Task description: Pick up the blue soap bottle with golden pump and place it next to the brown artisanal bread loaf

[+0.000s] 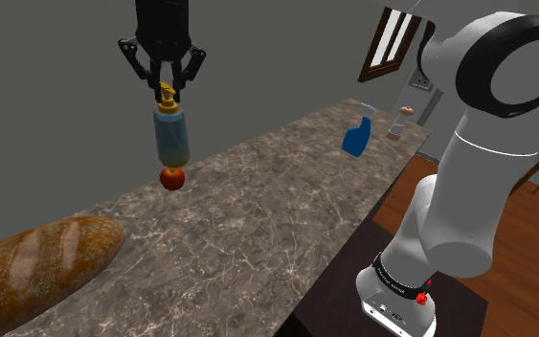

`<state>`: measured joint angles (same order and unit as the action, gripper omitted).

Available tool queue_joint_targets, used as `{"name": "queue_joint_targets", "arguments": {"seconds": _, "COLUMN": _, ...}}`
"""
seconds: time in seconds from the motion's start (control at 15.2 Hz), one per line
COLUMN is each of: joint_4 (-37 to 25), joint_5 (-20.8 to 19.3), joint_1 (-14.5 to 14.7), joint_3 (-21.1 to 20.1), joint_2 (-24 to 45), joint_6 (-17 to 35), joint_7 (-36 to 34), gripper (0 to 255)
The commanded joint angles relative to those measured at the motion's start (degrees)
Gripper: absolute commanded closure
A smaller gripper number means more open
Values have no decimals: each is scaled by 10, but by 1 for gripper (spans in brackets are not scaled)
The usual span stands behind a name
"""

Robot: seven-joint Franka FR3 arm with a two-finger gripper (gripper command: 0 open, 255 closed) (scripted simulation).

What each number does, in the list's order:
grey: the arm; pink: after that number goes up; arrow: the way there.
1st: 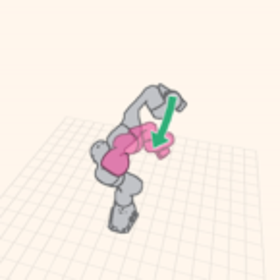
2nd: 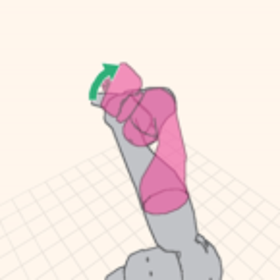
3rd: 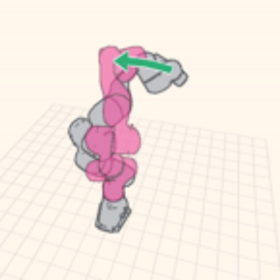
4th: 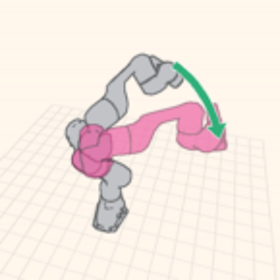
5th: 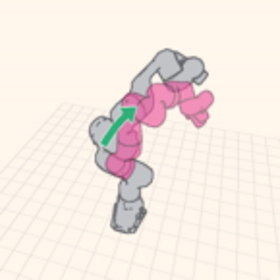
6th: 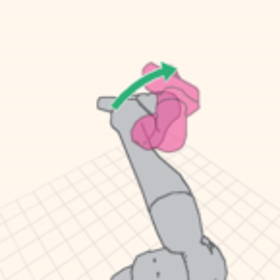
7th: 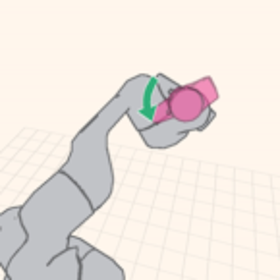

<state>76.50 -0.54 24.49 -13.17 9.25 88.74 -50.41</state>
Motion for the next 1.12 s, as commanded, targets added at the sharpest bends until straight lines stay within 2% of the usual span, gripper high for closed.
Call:
{"name": "queue_joint_targets", "arguments": {"seconds": 0.0, "joint_4": -41, "joint_5": -10, "joint_1": 24, "joint_3": -15, "joint_2": 22, "joint_6": -19, "joint_7": -37, "gripper": 255}}
{"name": "queue_joint_targets", "arguments": {"seconds": 1.06, "joint_4": 135, "joint_5": 1, "joint_1": 16, "joint_3": -11, "joint_2": -16, "joint_6": 120, "joint_7": -29, "gripper": 255}}
